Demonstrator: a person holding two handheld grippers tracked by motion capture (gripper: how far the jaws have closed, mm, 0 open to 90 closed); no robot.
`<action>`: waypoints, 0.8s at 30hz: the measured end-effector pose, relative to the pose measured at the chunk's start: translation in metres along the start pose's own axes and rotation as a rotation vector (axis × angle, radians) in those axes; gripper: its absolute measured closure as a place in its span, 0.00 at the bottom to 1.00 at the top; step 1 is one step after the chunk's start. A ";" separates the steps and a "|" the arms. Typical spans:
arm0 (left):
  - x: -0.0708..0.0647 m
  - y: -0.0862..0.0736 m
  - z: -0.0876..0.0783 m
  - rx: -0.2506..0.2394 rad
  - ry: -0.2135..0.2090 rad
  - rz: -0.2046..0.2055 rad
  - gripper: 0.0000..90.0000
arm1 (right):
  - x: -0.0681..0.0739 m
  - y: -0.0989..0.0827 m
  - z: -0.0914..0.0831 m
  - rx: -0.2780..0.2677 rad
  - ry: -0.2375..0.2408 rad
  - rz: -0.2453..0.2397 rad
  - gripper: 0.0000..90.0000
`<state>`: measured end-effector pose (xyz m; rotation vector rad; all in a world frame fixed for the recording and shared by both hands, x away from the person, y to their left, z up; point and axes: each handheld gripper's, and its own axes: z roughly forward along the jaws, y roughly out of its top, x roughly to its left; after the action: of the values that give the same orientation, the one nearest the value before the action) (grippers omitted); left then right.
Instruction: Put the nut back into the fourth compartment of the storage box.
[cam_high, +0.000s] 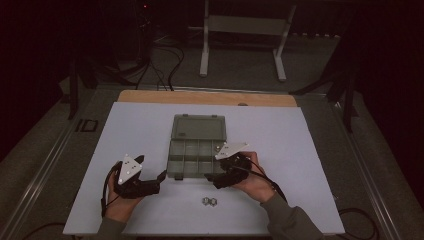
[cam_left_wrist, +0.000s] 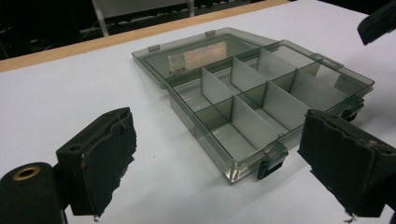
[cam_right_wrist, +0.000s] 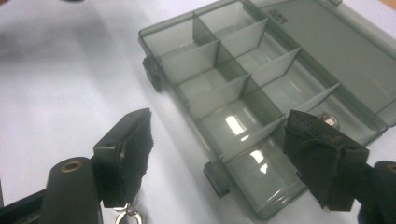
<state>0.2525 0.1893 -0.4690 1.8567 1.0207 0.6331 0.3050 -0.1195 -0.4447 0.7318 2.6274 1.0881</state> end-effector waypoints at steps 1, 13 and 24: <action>0.000 0.000 0.000 0.000 0.000 0.000 0.12 | 0.001 -0.001 0.000 0.002 0.004 -0.002 0.27; 0.001 0.000 -0.001 -0.005 0.004 -0.002 0.12 | 0.017 -0.012 0.009 0.029 0.044 -0.044 0.27; 0.002 0.000 -0.003 -0.008 0.008 -0.003 0.12 | 0.031 -0.015 0.015 0.054 0.080 -0.079 0.28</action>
<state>0.2507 0.1925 -0.4676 1.8469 1.0243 0.6419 0.2790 -0.1036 -0.4663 0.6010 2.7371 1.0500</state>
